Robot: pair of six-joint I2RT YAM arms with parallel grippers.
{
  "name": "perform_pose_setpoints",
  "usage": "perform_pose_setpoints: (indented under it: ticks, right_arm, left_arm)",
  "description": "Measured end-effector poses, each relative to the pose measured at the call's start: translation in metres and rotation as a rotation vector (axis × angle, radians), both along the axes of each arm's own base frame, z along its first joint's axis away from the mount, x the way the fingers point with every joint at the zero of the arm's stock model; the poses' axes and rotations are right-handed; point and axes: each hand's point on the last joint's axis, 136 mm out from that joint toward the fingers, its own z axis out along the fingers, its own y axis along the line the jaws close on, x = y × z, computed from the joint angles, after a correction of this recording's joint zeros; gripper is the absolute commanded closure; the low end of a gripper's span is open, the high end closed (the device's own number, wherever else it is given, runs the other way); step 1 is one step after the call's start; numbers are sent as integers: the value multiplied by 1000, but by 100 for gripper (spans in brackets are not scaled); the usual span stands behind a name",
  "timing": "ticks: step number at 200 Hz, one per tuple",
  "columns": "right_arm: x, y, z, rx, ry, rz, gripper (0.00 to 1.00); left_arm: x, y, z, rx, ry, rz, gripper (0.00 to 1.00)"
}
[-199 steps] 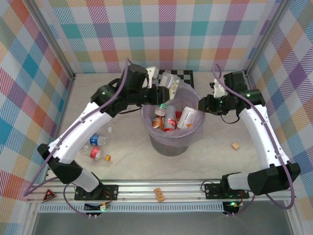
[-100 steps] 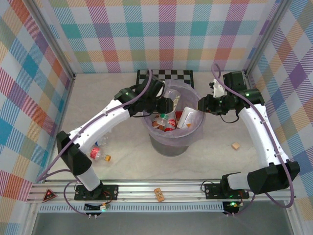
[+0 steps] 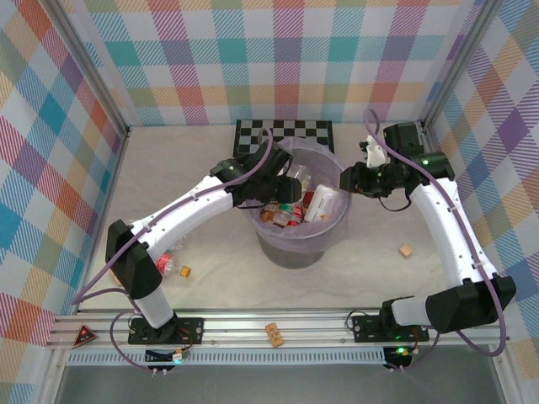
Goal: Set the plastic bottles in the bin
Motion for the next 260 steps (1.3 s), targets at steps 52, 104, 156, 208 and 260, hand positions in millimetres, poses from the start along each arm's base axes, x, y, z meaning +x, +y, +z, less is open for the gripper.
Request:
perform_pose_setpoints:
  ticks: [52, 104, 156, 208, 260]
  right_arm:
    - [0, 0, 0, 0, -1, 0, 65]
    - [0, 0, 0, 0, -2, 0, 65]
    - [1, 0, 0, 0, -2, 0, 65]
    - [1, 0, -1, 0, 2, 0, 65]
    - [3, 1, -3, -1, 8, 0, 65]
  left_arm:
    - [-3, 7, -7, 50, 6, -18, 24]
    - [-4, 9, 14, 61, -32, -62, 16]
    - [-4, 19, 72, 41, -181, -101, 12]
    - [-10, 36, 142, 13, -348, -127, 8]
    - [16, 114, 170, 67, -420, 30, 6]
